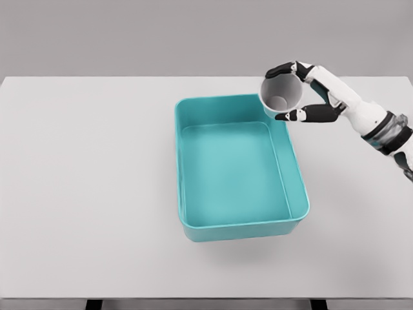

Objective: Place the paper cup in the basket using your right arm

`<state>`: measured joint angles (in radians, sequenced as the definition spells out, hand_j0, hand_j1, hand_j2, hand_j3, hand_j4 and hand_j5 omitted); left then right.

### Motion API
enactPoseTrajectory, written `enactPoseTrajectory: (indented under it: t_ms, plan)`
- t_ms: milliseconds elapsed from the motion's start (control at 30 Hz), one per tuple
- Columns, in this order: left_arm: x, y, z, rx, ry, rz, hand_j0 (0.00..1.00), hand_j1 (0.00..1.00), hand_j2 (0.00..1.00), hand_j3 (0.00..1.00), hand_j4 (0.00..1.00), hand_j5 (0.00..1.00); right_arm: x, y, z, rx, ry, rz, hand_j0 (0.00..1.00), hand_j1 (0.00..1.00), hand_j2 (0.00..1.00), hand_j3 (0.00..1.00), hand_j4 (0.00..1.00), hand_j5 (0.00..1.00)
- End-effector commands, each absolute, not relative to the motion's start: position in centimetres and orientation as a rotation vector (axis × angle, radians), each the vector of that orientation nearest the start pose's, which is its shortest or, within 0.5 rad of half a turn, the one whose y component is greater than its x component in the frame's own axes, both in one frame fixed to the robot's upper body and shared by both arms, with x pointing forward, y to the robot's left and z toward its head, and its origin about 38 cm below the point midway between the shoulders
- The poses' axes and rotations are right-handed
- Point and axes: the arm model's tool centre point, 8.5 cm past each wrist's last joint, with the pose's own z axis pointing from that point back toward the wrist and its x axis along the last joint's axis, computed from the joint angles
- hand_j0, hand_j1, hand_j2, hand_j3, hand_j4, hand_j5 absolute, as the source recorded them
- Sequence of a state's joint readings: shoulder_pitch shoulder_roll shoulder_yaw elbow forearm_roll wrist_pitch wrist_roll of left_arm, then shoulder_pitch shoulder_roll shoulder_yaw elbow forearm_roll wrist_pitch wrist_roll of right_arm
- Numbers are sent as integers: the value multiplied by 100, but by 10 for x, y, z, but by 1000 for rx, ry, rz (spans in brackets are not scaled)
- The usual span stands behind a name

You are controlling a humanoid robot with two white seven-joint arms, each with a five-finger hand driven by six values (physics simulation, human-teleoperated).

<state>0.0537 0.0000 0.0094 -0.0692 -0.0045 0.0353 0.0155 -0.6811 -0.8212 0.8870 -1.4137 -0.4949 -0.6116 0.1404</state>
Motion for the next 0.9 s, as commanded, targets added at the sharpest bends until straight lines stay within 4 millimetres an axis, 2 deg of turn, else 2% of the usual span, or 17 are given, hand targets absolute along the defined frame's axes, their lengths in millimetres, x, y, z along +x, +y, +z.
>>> enactPoseTrajectory:
  t_ms: [0, 300, 433, 533, 567, 867]
  plan:
    - [-14, 273, -263, 103, 20, 5, 100, 100, 100, 100, 100, 100, 435, -270, 221, 201, -1959, 1132, 71, 71, 71, 71, 71, 71]
    - [-15, 273, -263, 103, 21, 5, 100, 100, 100, 100, 100, 100, 428, -249, 216, 134, -1944, 1366, 71, 71, 71, 71, 71, 71]
    - [-15, 273, -263, 103, 21, 5, 100, 100, 100, 100, 100, 100, 426, -239, 216, 122, -1948, 1424, 78, 78, 78, 78, 78, 78]
    - [-14, 273, -263, 103, 20, 5, 100, 100, 100, 100, 100, 100, 428, -236, 218, 100, -1949, 1469, 91, 91, 91, 91, 91, 91]
    - [-15, 273, -263, 103, 21, 5, 100, 100, 100, 100, 100, 100, 428, -235, 220, 81, -1948, 1496, 99, 99, 99, 99, 99, 99]
    - [-15, 273, -263, 103, 21, 5, 100, 100, 100, 100, 100, 100, 431, -234, 228, 66, -1959, 1514, 100, 100, 100, 100, 100, 100]
